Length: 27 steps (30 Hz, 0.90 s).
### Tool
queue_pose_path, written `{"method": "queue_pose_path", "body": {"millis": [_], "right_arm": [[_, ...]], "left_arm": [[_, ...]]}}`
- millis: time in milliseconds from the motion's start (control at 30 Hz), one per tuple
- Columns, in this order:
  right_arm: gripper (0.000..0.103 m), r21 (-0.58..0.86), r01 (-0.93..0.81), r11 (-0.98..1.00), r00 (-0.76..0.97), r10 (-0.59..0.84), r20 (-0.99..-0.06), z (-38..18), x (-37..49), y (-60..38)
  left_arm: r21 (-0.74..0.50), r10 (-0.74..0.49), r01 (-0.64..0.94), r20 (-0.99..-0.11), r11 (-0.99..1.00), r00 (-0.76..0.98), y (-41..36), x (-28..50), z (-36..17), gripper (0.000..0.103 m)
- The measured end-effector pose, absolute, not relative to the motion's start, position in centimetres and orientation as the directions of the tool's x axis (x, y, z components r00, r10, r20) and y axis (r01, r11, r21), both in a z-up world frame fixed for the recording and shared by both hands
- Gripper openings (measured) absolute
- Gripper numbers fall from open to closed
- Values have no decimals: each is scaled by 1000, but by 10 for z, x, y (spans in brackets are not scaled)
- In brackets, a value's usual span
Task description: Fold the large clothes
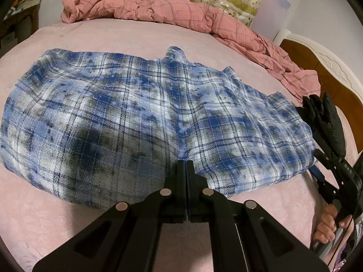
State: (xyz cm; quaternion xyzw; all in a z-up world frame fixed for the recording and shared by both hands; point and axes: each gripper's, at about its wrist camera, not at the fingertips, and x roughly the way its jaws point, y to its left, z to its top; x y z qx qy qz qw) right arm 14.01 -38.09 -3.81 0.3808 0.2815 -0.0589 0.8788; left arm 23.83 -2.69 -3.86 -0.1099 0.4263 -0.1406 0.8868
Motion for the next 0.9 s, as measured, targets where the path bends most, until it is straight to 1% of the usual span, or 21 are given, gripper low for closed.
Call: {"method": "queue_pose_path", "body": {"millis": [100, 133, 167, 200, 233, 300, 333, 367, 433, 467, 500, 533, 567, 633, 667, 700, 733, 800, 900], "right_arm": [[50, 627, 326, 708, 821, 116, -558, -41, 162, -378], [47, 624, 339, 704, 818, 106, -565, -43, 166, -380], [39, 605, 373, 704, 806, 78, -587, -45, 171, -381], [35, 581, 395, 711, 793, 56, -607, -45, 176, -378], [33, 545, 408, 733, 786, 22, -618, -42, 179, -373], [20, 446, 404, 799, 787, -55, -614, -28, 179, -355], [19, 386, 385, 838, 796, -90, -599, -18, 178, -342], [18, 316, 345, 884, 820, -120, -560, -5, 177, -323], [17, 176, 226, 958, 880, -123, -459, 19, 173, -279], [17, 77, 143, 987, 909, -101, -404, 28, 171, -244], [17, 16, 83, 996, 922, -71, -382, 30, 169, -223], [17, -51, 6, 999, 925, -25, -380, 28, 170, -198], [17, -105, -85, 991, 911, 35, -412, 21, 172, -173], [17, -182, -260, 948, 856, 139, -497, 4, 174, -131], [17, -209, -300, 931, 837, 151, -527, -2, 176, -119], [17, -277, -313, 909, 817, 108, -566, -13, 180, -103], [17, -319, -303, 898, 819, 74, -569, -18, 181, -96], [17, -317, -307, 898, 816, 77, -573, -19, 184, -94], [17, -206, -331, 921, 786, 149, -600, -17, 193, -108]], "left_arm": [[-321, -347, 154, -724, 934, 596, -27, 239, -39, 3], [-323, -348, 154, -724, 934, 596, -26, 239, -39, 3], [-320, -347, 155, -724, 935, 596, -26, 239, -39, 3], [-309, -338, 155, -726, 938, 600, -27, 239, -38, 3], [-290, -324, 156, -728, 944, 604, -30, 237, -38, 3], [-261, -303, 160, -730, 952, 613, -33, 235, -35, 3], [-272, -311, 159, -730, 949, 609, -31, 236, -35, 3], [-311, -340, 156, -724, 937, 600, -25, 237, -35, 3], [-370, -371, 136, -699, 919, 611, -12, 235, -32, 3], [-367, -355, 120, -682, 922, 639, -5, 232, -28, 3], [-349, -325, 105, -665, 931, 672, 0, 229, -22, 3], [-332, -296, 88, -650, 939, 700, 5, 226, -18, 3], [-325, -272, 70, -633, 943, 725, 10, 223, -13, 3], [-352, -270, 50, -610, 935, 745, 19, 220, -9, 3], [-365, -278, 48, -610, 930, 742, 22, 220, -9, 3], [-372, -282, 43, -617, 927, 735, 24, 222, -11, 3], [-367, -277, 37, -628, 929, 727, 24, 223, -13, 3], [-347, -260, 26, -648, 937, 716, 23, 225, -19, 3], [-341, -262, 36, -646, 939, 716, 18, 225, -19, 5]]}}
